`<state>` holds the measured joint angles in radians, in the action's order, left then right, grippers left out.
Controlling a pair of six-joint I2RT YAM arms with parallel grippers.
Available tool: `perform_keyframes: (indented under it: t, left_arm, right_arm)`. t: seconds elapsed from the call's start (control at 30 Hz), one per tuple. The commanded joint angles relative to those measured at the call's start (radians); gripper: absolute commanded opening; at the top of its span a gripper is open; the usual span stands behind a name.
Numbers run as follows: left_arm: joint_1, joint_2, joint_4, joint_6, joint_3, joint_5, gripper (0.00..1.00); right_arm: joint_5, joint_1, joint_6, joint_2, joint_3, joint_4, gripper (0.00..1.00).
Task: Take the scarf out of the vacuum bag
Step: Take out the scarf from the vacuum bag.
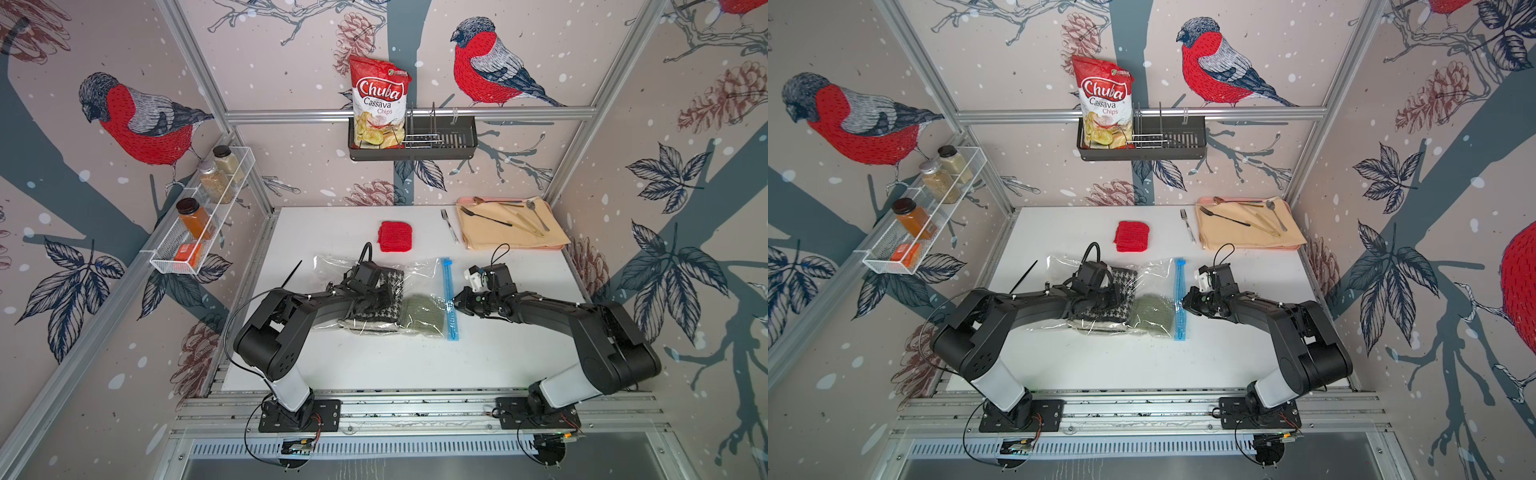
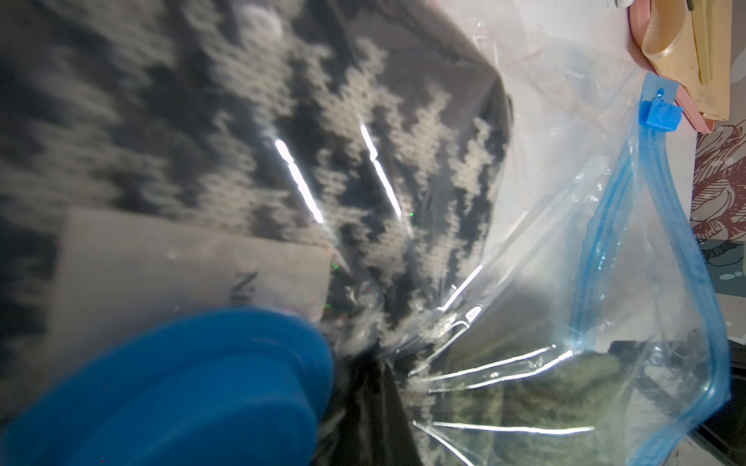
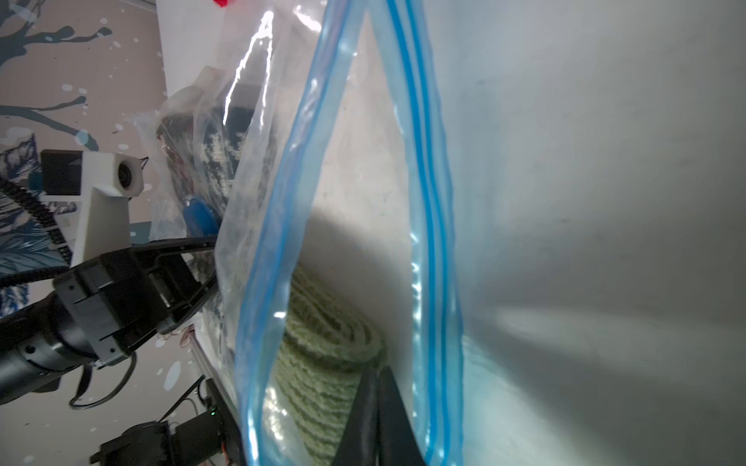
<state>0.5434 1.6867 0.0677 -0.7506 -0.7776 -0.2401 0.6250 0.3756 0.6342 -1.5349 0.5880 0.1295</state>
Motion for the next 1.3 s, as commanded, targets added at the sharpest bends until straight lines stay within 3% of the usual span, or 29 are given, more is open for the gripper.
perform_keyframes:
  t: [0.0,0.1,0.23,0.6,0.97,1.07,1.13,1.27]
  left_arm:
    - [0.003,0.011,-0.161,0.005,0.012,-0.001,0.04]
    - [0.004,0.011,-0.160,0.004,0.015,0.000,0.04]
    - [0.003,0.011,-0.153,0.000,0.022,-0.001,0.04]
    - [0.006,0.016,-0.136,-0.012,0.033,-0.001,0.04]
    - [0.004,0.013,-0.127,-0.019,0.041,-0.002,0.04]
    - [0.005,0.011,-0.131,-0.017,0.042,0.002,0.04]
    - [0.004,0.013,-0.131,-0.017,0.042,0.002,0.04]
    - [0.005,0.016,-0.126,-0.018,0.048,0.005,0.04]
  right_arm:
    - [0.101,0.008,0.046,-0.004,-0.020,0.097,0.38]
    - [0.135,0.007,0.058,0.009,-0.037,0.112,0.56]
    - [0.144,0.007,0.039,0.011,-0.025,0.066,0.65]
    - [0.161,0.059,0.066,-0.115,0.019,0.097,0.66]
    - [0.264,0.117,0.226,-0.233,0.014,0.353,0.64]
    - [0.288,0.121,0.265,-0.258,0.014,0.419,0.59]
    - [0.307,0.119,0.296,-0.271,0.007,0.470,0.49]
    - [0.320,0.100,0.334,-0.285,-0.014,0.526,0.07]
